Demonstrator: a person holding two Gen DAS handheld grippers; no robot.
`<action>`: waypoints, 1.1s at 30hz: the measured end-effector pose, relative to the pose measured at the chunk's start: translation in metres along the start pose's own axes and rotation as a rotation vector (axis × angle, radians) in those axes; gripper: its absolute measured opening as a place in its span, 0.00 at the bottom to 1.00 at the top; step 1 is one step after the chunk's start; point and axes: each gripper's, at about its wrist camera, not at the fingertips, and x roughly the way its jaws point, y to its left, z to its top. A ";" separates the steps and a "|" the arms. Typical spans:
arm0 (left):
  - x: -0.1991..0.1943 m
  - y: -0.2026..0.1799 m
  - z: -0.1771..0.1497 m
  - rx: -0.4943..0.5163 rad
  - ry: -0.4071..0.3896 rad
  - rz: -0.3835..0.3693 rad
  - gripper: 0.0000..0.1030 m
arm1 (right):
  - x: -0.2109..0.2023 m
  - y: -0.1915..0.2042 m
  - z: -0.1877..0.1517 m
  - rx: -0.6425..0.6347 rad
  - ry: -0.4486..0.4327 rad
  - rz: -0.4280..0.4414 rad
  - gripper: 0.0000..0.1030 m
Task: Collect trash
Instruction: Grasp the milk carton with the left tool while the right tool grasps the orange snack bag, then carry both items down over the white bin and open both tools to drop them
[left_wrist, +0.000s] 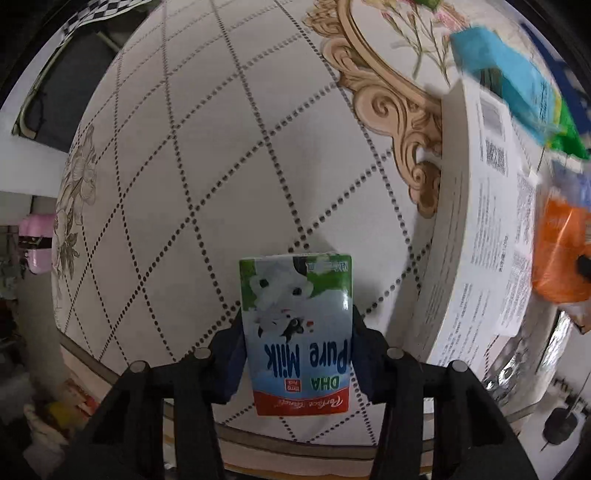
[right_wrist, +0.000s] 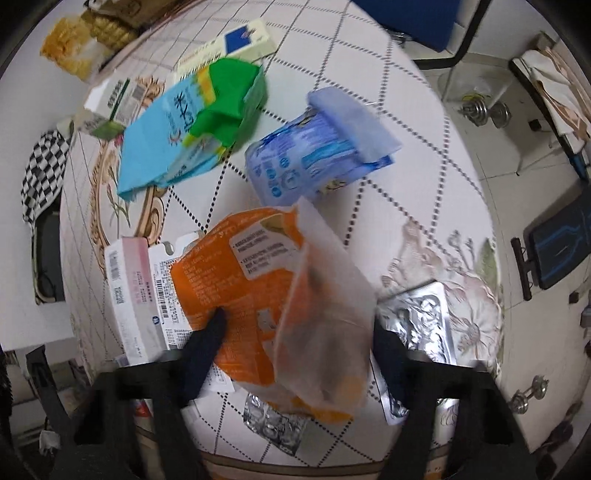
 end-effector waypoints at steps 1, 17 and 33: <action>-0.005 0.003 -0.003 0.000 -0.012 0.009 0.44 | 0.000 0.002 0.000 -0.005 -0.005 0.008 0.35; -0.171 0.014 -0.101 0.137 -0.362 0.032 0.43 | -0.120 0.036 -0.079 -0.092 -0.251 0.066 0.19; -0.105 0.059 -0.243 0.375 -0.286 -0.106 0.43 | -0.119 0.017 -0.395 0.093 -0.241 0.022 0.19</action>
